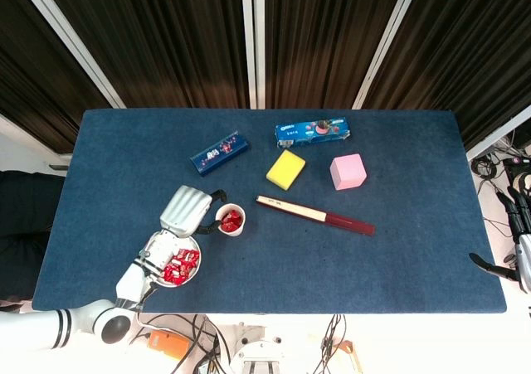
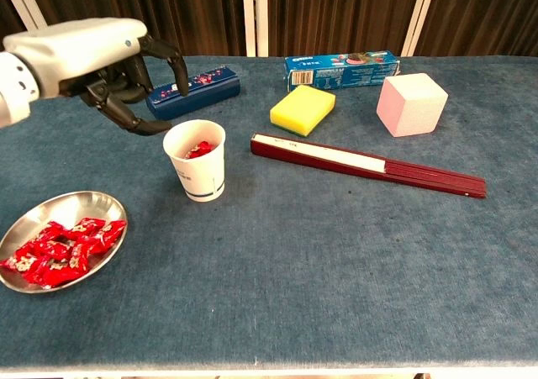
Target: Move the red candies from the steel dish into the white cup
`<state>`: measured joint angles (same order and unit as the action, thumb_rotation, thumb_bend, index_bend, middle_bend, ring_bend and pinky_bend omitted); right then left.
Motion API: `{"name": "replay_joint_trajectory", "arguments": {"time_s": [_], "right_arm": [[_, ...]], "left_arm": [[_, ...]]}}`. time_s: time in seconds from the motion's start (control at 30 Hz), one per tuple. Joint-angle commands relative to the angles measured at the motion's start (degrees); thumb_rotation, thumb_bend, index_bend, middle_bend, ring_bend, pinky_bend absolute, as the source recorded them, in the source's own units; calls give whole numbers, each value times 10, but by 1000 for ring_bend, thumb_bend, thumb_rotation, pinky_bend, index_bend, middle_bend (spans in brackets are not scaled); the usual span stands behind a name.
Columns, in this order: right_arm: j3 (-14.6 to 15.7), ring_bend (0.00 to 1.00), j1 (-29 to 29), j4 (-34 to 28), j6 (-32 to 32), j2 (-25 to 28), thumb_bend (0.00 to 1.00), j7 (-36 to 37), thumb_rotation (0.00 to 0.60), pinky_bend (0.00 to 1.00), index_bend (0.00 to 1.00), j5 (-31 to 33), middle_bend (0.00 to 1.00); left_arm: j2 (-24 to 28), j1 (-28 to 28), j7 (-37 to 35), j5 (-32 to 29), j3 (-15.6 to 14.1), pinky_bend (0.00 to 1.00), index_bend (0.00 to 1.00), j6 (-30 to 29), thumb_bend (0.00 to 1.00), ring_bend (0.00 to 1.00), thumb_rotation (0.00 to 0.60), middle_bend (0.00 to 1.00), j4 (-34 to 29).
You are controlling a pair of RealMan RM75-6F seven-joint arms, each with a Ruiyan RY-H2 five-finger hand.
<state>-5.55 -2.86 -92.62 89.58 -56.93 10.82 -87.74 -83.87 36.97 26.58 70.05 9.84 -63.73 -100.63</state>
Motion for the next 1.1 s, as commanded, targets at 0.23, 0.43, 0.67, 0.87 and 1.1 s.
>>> {"name": "replay_joint_trajectory", "arguments": {"time_s": [0.23,0.43,0.67,0.87,1.1], "right_arm": [[-1,0,-4,-3,0,-2,120,-5,600,0,0,-6,6],[0,0,-9,-5,-7,-3,120,-10,600,0,0,-10,6],[1,0,-12,-7,-9,-3,120,-12,600,0,0,-10,6],[0,0,-10,-6,-7,-1,119,-11,600,0,0,-7,6],[-1,0,-11,-10,-7,2,120,-14,600,0,0,-9,6]], "left_arm": [[114,-74,5,88,-90,879,381,-54,290,882,600,933,-67],[96,-92,24,96,-127,903,365,-42,290,883,600,933,-55],[43,-97,46,75,-133,903,365,-19,277,883,600,933,-3],[15,-102,78,50,-135,903,365,-11,272,883,600,933,24],[5,-109,81,42,-136,903,375,-12,262,883,600,933,35]]}}
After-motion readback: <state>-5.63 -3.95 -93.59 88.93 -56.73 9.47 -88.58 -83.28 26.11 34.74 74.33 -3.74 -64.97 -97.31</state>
